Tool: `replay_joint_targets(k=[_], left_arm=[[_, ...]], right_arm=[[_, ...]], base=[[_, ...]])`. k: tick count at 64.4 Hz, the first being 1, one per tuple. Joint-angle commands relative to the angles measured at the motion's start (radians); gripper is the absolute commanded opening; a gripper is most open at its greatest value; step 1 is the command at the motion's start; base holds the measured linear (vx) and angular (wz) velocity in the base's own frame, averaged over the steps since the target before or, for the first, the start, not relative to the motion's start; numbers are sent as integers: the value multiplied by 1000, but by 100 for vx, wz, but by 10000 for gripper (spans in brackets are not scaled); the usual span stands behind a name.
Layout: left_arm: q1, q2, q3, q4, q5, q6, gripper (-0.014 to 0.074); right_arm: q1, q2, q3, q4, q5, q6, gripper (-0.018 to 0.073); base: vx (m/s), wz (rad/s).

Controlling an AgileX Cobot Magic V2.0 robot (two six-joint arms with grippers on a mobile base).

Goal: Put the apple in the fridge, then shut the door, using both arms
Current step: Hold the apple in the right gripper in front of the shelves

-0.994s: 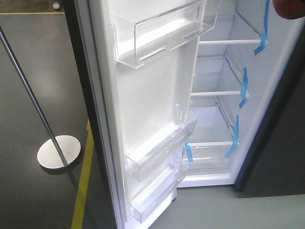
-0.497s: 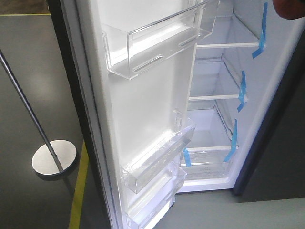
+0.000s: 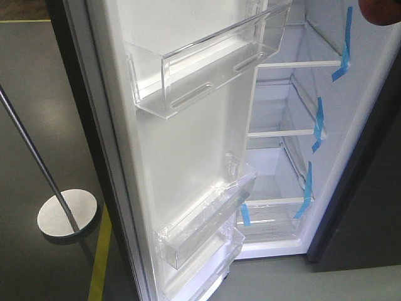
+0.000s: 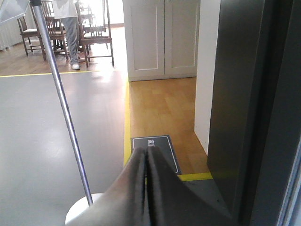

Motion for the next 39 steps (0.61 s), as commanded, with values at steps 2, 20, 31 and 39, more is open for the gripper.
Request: replay_joint_targets(k=[2,20,31,39], left_arm=[[-4,-15,-16,-1,-68,-6,-6],[-4,-15,-16,-1,-68,-6,-6],[-4,-15,-16,-1,-68,-6,-6],[-4,-15,-16,-1,-68,-6,-6]], right_arm=[[-5,-28,-33,22,-73,-7,159],[-5,-28,-33,22,-73,-7,159],[-5,-28,-33,22,-73,-7,159],[-5,-28,-33,22,-73,-7,159]], base=[[6,0],[5,0],[2,0],[1,1]])
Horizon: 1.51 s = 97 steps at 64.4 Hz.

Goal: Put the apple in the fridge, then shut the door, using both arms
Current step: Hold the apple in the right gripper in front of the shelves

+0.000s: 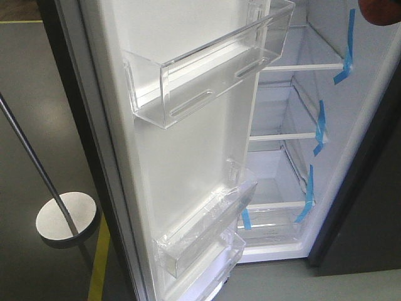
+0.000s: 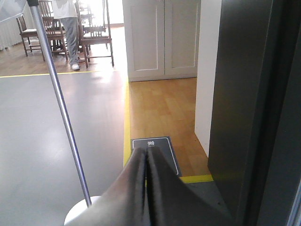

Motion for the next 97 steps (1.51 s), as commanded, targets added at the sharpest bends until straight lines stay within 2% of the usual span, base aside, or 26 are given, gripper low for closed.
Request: replay_joint_targets(k=[1,97], left_arm=[[-4,-15,-16,-1,-68,-6,-6],[-4,-15,-16,-1,-68,-6,-6]], right_arm=[[-5,-28,-33,22,-73,-7,159],[-5,-28,-33,22,-73,-7,159]], base=[[0,0],[0,0]])
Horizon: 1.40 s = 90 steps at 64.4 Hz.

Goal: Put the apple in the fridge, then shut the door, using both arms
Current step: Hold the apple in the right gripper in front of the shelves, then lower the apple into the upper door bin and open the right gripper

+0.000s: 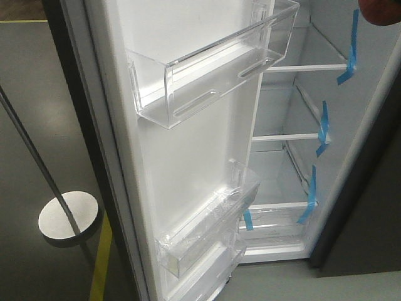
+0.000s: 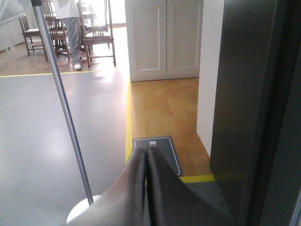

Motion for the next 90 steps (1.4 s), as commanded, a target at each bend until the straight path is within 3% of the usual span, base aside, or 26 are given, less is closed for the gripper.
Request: replay_joint_targets(k=[1,20,28,33,37,50,57,74,90], left_arm=[[-4,-15,-16,-1,-68,-6,-6],[-4,-15,-16,-1,-68,-6,-6],[-4,-15,-16,-1,-68,-6,-6],[-4,-15,-16,-1,-68,-6,-6],[-4,-15,-16,-1,-68,-6,-6],[-4,-15,-16,-1,-68,-6,-6],[-4,-15,-16,-1,-68,-6,-6],[-4,-15,-16,-1,-68,-6,-6],[-4,-15,-16,-1,-68,-6,-6]], right_arm=[[-5,-28,-33,22,-73,-7,159],[-5,-28,-33,22,-73,-7,159],[-5,-28,-33,104,-109,-10,159],[-5,-28,-33,221,-135,-53,159],[-5,-28,-33,375,-143,-159,159],[2,12,-33,950,-85,-695,159],[46,57,-33,1107,-36,-896,159],[152,168,-33,1093,-40,-1056,162],[174,223,-33,1068,-68,-1073,202]], base=[[0,0],[0,0],[0,0],[0,0],[0,0],[0,0],[0,0],[0,0],[0,0]])
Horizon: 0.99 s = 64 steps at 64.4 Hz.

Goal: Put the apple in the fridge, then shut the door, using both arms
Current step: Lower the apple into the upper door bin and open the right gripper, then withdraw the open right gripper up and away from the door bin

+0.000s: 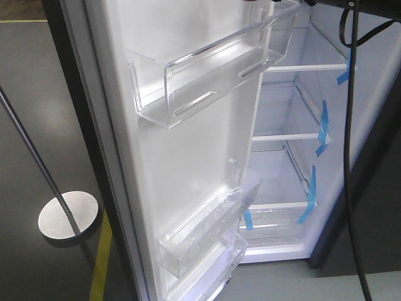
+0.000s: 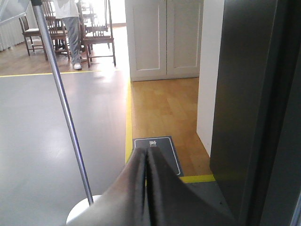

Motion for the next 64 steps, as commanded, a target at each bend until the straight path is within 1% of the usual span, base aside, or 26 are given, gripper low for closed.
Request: replay_joint_targets(k=[1,4,9,19,25,30,37,49,58,64], left_arm=[[-4,-15,-16,-1,-68,-6,-6],[-4,-15,-16,-1,-68,-6,-6],[-4,-15,-16,-1,-68,-6,-6],[-4,-15,-16,-1,-68,-6,-6],[-4,-15,-16,-1,-68,-6,-6],[-4,-15,-16,-1,-68,-6,-6],[-4,-15,-16,-1,-68,-6,-6],[-4,-15,-16,-1,-68,-6,-6],[-4,-15,-16,-1,-68,-6,-6],[-4,-15,-16,6,-68,-4,-6]], right_arm=[[0,-26,-30,50,-27,-14,211],[0,-22,-30,50,-26,-14,244],[0,-20,-30,48,-25,-13,325],[0,-19,-30,48,-46,6,534],[0,-19,-30,48,-62,6,616],[0,-19,-30,48,-76,6,654],[0,-19,-30,48,-93,6,657],[0,-23,-30,55,-96,1,629],[-1,-57,-30,55,-96,-1,557],[-1,-100,-30,51,-98,-1,467]], base=[[0,0],[0,0],[0,0],[0,0],[0,0],[0,0],[0,0],[0,0],[0,0],[0,0]])
